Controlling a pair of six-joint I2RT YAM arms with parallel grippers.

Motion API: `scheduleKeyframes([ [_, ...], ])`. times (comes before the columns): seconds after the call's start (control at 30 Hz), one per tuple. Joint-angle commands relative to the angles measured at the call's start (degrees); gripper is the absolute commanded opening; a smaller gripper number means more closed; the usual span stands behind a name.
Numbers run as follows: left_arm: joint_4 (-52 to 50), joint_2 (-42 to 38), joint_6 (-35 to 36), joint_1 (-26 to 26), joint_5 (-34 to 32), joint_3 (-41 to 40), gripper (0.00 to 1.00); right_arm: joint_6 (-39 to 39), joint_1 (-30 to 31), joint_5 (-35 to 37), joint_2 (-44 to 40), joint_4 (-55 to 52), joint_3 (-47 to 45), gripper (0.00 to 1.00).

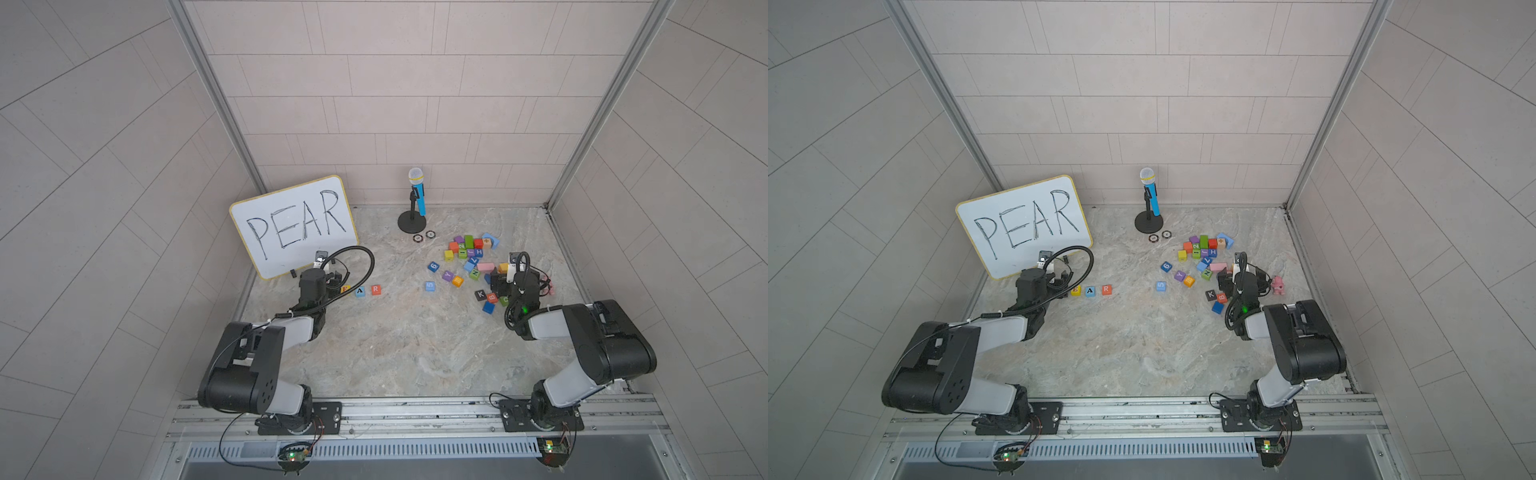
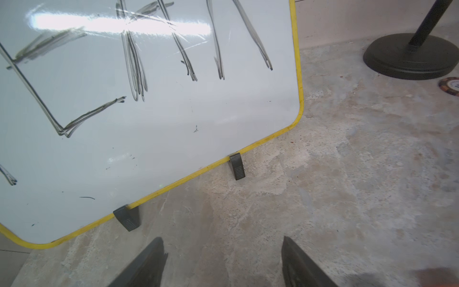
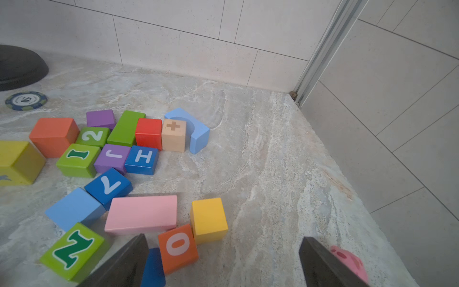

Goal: Spell the uppercase word “pear” with letter blocks
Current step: Reset both arms

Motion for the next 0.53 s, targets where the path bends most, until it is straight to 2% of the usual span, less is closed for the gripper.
scheduleKeyframes([
  [0.0, 5.6, 2.3, -1.1, 1.2, 1.5, -0.9, 0.75, 1.0, -0.3, -2.3, -0.2, -0.9, 0.3, 1.00],
  [0.2, 7.2, 4.8, -2.5, 2.1, 1.4, -0.2, 0.80, 1.1, -0.6, -2.7, -0.1, -0.5, 0.3, 1.00],
  [0.4, 10.0, 5.8, -3.2, 2.7, 2.4, -0.8, 0.91, 1.1, -0.6, -2.9, -0.1, -0.7, 0.3, 1.00],
  [0.47, 10.8, 6.2, -3.6, 3.1, 2.9, -1.0, 1.00, 1.3, -0.7, -3.0, -0.2, -0.7, 0.3, 1.00],
  [0.5, 11.4, 6.5, -3.9, 3.3, 2.9, -1.0, 1.00, 1.2, -0.8, -3.0, -0.1, -0.6, 0.2, 1.00],
])
